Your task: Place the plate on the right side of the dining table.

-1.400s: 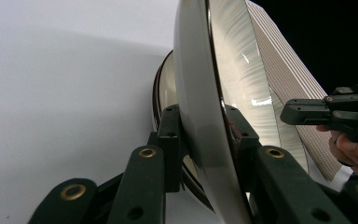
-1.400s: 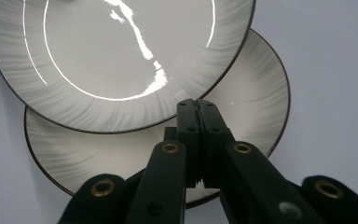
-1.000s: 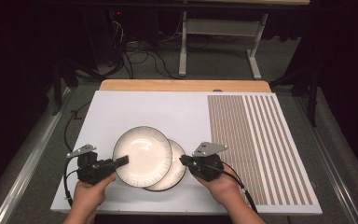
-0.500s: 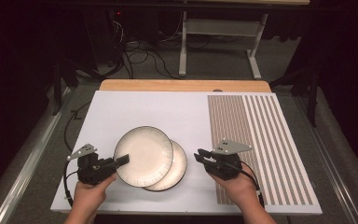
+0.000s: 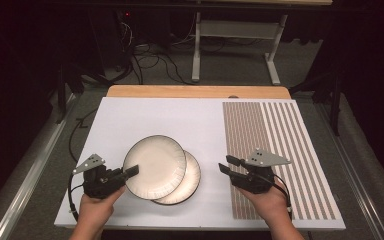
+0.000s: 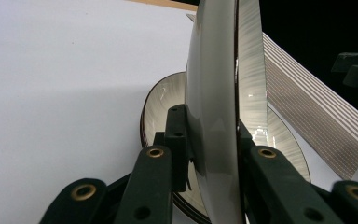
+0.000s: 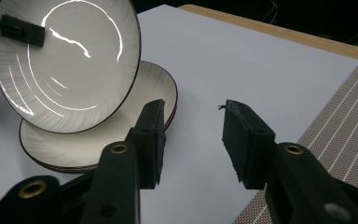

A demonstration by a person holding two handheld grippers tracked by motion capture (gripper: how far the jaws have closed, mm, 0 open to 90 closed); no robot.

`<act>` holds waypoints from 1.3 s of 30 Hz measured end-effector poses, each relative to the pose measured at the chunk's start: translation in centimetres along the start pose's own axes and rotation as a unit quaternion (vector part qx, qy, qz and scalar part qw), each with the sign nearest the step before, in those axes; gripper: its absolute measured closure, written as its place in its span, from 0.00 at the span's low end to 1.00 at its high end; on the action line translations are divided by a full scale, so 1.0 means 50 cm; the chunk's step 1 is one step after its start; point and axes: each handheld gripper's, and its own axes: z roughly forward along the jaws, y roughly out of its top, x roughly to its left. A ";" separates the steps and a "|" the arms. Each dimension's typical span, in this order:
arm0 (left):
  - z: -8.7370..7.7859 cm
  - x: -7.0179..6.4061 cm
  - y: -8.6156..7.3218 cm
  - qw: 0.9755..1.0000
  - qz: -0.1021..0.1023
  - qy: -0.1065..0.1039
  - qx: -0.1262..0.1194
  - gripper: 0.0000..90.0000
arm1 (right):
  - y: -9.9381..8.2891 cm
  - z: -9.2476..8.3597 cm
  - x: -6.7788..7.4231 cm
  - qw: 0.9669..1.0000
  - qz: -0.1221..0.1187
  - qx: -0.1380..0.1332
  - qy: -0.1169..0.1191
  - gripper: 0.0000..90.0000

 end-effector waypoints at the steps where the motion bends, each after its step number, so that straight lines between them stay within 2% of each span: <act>1: -0.001 -0.002 0.001 1.000 0.007 0.000 -0.002 0.86 | 0.000 -0.005 -0.003 1.000 0.001 -0.004 0.000 0.62; 6: -0.001 -0.007 0.002 1.000 0.024 0.001 -0.003 0.86 | -0.003 -0.016 -0.008 1.000 -0.003 -0.016 -0.008 0.49; 8: -0.002 -0.009 0.001 1.000 0.030 0.002 -0.006 0.86 | -0.004 -0.021 -0.012 1.000 -0.004 -0.024 0.000 0.44; 11: -0.002 -0.012 0.002 0.999 0.038 0.003 -0.008 0.86 | -0.006 -0.028 -0.017 0.999 0.011 -0.030 0.010 0.33; 12: -0.002 -0.012 0.002 0.999 0.038 0.003 -0.008 0.86 | -0.006 -0.028 -0.017 0.999 0.011 -0.030 0.010 0.33; 13: -0.002 -0.013 0.002 0.999 0.042 0.003 -0.008 0.85 | -0.007 -0.033 -0.018 0.999 0.010 -0.035 0.002 0.26; 14: -0.002 -0.013 0.002 0.999 0.042 0.003 -0.008 0.85 | -0.007 -0.033 -0.018 0.999 0.010 -0.035 0.002 0.26; 16: -0.002 -0.014 0.002 0.999 0.045 0.004 -0.008 0.85 | -0.009 -0.040 -0.019 0.999 0.008 -0.042 -0.005 0.18; 20: -0.002 -0.018 0.003 0.998 0.056 0.006 -0.008 0.85 | -0.010 -0.045 -0.021 0.999 0.003 -0.047 -0.009 0.12; 21: -0.003 -0.022 0.003 0.998 0.062 0.008 -0.009 0.85 | -0.011 -0.046 -0.020 0.999 0.006 -0.047 -0.019 0.04; 22: -0.003 -0.023 0.003 0.998 0.066 0.009 -0.010 0.85 | -0.011 -0.046 -0.020 0.999 0.007 -0.047 -0.023 0.01; 33: -0.004 -0.033 0.003 0.996 0.091 0.011 -0.016 0.85 | -0.012 -0.047 -0.018 0.998 0.003 -0.062 -0.026 0.01; 34: -0.003 -0.036 0.003 0.995 0.100 0.013 -0.016 0.86 | -0.012 -0.046 -0.018 0.998 -0.001 -0.062 -0.024 0.01; 38: -0.002 -0.040 0.002 0.994 0.109 0.014 -0.017 0.86 | -0.012 -0.043 -0.014 0.997 -0.002 -0.067 -0.022 0.01; 39: -0.001 -0.043 0.002 0.993 0.116 0.015 -0.016 0.86 | -0.011 -0.039 -0.012 0.997 -0.009 -0.075 -0.020 0.01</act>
